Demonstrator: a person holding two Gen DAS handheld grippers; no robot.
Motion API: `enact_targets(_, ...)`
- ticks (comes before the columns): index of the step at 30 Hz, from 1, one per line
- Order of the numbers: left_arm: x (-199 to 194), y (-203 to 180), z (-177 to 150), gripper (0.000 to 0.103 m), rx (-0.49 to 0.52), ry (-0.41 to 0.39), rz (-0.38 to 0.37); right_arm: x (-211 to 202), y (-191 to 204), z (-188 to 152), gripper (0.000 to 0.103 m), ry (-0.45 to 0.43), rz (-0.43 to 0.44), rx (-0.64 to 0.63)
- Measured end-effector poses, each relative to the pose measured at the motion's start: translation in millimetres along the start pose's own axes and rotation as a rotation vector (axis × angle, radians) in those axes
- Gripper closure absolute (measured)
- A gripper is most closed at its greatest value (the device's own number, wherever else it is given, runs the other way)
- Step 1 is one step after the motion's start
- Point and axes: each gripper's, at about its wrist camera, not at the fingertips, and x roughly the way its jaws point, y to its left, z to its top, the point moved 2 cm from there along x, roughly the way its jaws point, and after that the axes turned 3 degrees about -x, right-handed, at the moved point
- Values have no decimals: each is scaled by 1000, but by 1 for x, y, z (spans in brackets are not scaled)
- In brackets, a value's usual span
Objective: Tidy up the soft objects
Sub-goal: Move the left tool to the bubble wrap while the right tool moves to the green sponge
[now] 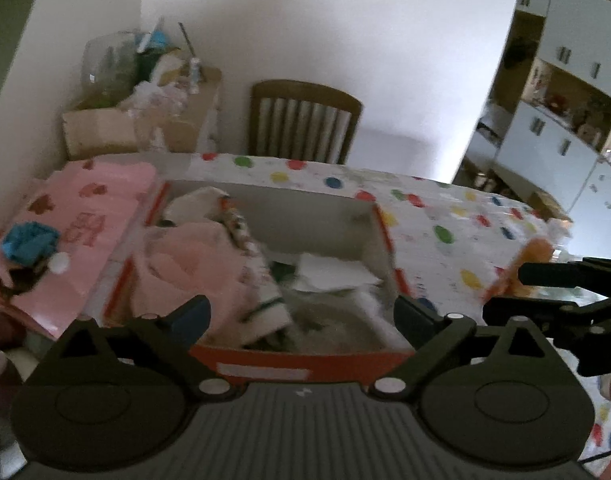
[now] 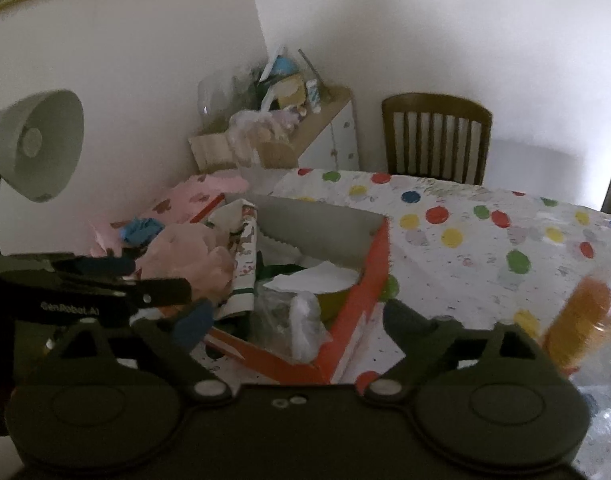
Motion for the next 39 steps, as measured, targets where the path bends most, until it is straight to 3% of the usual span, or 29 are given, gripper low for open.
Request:
enact_targets(10, -6, -59, -12, 0, -10, 18, -127, -64, -61, -28, 2, -42, -33, 33)
enact_targets(17, 0, -134, -24, 0, 46, 10, -183, -105, -125, -50, 1, -40, -75, 44)
enact_targets(32, 54, -307, -51, 0, 96, 72, -272, -179, -302, -87, 1, -22, -250, 104)
enact_targets(39, 91, -366, -65, 0, 137, 95, -284, -185, -364, -92, 1, 7, -308, 126)
